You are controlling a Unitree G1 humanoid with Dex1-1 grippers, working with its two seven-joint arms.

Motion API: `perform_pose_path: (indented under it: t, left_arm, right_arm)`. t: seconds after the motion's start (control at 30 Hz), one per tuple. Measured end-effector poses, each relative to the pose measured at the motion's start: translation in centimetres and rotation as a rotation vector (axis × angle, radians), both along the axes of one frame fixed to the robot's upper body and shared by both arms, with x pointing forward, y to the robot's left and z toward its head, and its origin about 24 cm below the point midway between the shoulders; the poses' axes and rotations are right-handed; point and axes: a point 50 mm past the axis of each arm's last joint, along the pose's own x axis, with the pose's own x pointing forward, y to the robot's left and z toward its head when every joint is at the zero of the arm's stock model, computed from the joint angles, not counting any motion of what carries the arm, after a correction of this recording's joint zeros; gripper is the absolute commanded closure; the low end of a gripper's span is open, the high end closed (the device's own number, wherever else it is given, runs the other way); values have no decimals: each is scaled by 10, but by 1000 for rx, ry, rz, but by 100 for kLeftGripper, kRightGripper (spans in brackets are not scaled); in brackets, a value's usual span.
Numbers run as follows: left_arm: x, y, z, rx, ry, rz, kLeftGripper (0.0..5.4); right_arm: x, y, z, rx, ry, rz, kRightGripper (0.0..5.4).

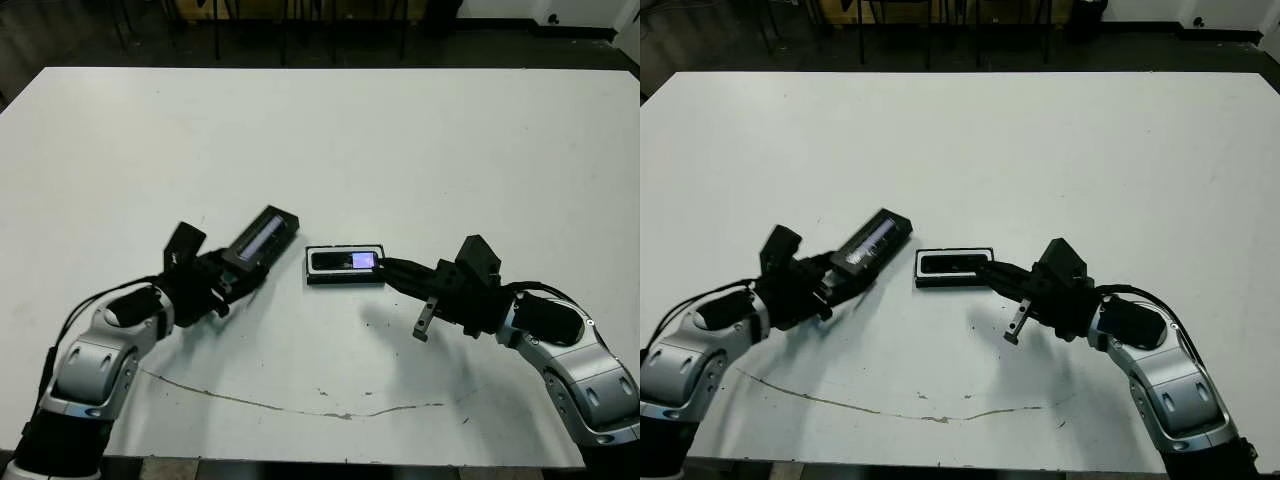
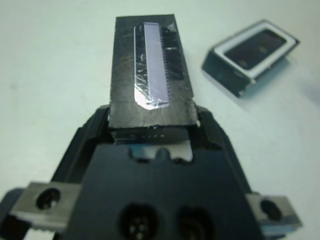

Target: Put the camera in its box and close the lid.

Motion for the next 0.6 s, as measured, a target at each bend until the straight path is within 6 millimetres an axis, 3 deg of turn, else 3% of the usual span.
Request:
perform_pose_path:
  t: [0.27, 0.6]
  left_arm:
    - [29, 9, 37, -75, -117, -33, 273]
    - [50, 9, 42, -27, -65, -358, 273]
  right_arm:
    - [3, -6, -1, -23, -1, -27, 540]
    - [5, -10, 4, -14, -28, -40, 540]
